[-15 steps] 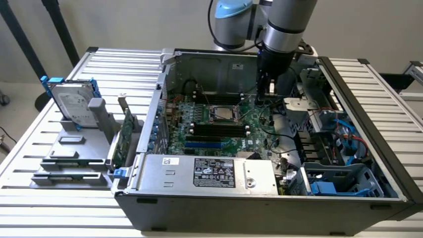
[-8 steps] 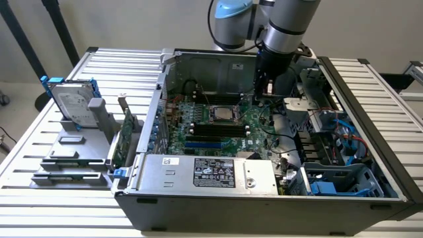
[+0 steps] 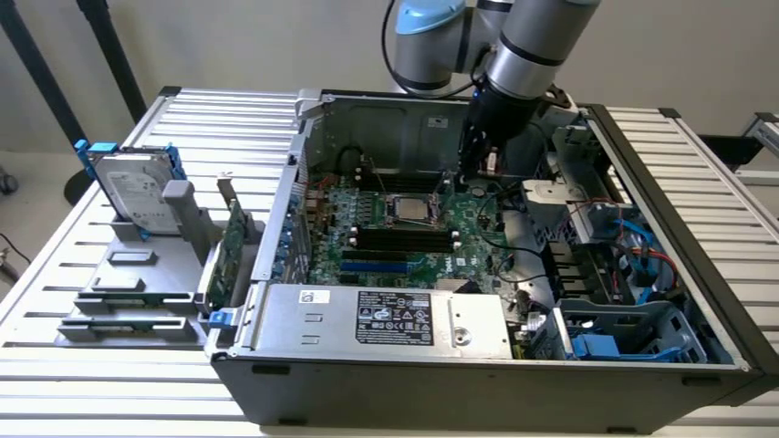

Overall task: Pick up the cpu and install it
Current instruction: 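Close the cpu cover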

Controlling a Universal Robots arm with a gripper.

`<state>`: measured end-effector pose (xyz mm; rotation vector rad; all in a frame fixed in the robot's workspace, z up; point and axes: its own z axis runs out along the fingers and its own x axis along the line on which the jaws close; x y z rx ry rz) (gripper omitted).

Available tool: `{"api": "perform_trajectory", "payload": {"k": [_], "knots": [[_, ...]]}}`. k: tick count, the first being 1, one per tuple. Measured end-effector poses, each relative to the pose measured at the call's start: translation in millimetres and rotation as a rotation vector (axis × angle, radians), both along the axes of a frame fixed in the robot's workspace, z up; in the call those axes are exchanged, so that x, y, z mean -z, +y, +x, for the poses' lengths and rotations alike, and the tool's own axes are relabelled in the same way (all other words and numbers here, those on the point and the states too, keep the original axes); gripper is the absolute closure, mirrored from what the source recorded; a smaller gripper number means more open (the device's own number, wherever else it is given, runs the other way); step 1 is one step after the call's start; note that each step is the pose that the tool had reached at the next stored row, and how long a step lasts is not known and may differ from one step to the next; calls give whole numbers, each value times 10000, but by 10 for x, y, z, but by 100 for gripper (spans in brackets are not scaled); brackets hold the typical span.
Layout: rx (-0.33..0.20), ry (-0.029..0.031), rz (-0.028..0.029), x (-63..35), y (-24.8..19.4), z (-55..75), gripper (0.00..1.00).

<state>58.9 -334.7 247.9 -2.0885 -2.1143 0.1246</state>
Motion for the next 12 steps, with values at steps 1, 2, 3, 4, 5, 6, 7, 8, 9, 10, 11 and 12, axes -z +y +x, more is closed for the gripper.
{"api": "perform_trajectory", "payload": {"k": [1,2,3,4,5,6,7,8,9,10,11,12], "knots": [[-32,98,0,0,0,-1,89],[-63,204,1,0,0,-2,89],[-94,320,1,0,0,-4,89],[-124,445,2,0,0,-5,89],[-151,564,3,0,0,-7,89],[-176,679,5,0,0,-9,89],[-199,787,7,1,0,-12,89],[-222,881,9,1,0,-17,89],[-245,975,12,1,0,-23,89],[-266,1057,14,1,0,-30,89],[-284,1136,15,1,0,-38,89],[-304,1215,17,2,0,-45,89]]}}
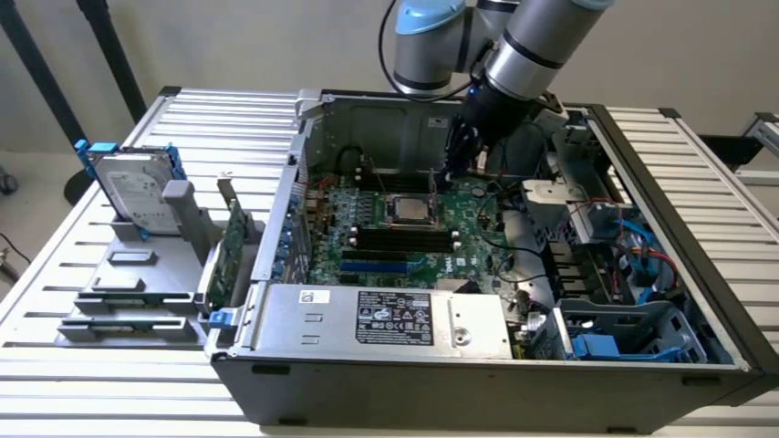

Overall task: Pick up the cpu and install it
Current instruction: 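Close the cpu cover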

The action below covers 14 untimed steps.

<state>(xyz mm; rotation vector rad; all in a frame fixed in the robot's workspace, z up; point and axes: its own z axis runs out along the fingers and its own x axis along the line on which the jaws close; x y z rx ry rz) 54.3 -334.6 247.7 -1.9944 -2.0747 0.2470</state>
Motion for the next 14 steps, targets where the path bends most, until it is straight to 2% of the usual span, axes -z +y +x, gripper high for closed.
{"api": "perform_trajectory", "payload": {"k": [6,11,14], "knots": [[-95,402,10,6,0,-64,89],[-158,689,15,15,0,-132,89],[-177,837,15,22,0,-192,89]]}}
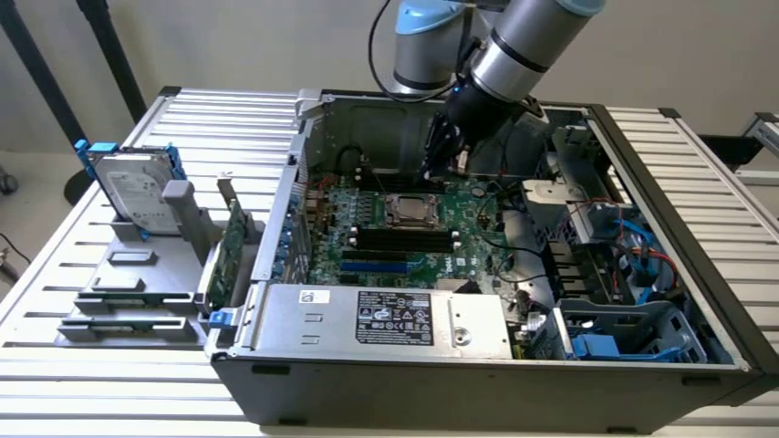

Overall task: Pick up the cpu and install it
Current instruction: 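Close the cpu cover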

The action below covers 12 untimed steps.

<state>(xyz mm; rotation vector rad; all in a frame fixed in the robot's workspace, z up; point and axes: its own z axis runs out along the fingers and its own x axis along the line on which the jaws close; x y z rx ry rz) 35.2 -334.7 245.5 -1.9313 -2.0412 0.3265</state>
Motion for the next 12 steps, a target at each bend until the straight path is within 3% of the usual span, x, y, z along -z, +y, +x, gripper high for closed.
{"api": "perform_trajectory", "payload": {"k": [3,5,12], "knots": [[-1,110,2,13,0,-73,89],[-1,152,2,24,0,-127,89],[-1,159,15,45,-17,-372,89]]}}
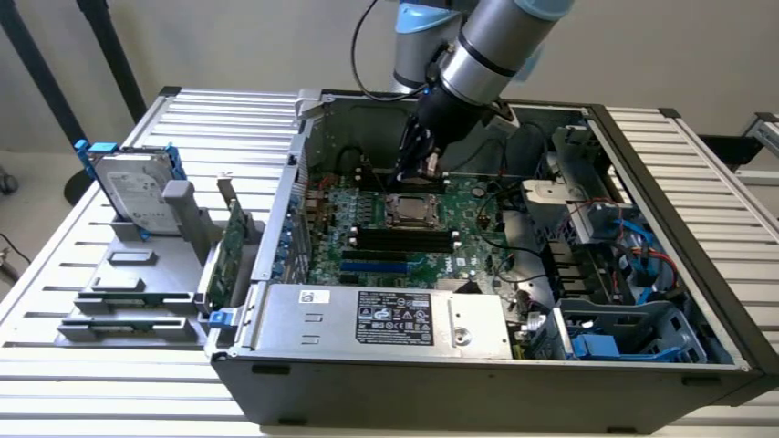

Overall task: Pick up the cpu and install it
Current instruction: 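Close the cpu cover, then install the first cpu locking lever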

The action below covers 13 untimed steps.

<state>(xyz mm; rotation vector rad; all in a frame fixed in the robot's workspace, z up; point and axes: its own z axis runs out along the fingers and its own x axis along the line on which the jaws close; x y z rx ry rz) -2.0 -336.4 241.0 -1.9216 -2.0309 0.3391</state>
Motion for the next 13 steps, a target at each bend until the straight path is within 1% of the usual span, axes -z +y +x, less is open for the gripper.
{"api": "perform_trajectory", "payload": {"k": [7,13], "knots": [[0,1,-1,10,-13,-295,89],[0,0,1,10,-13,-315,89]]}}
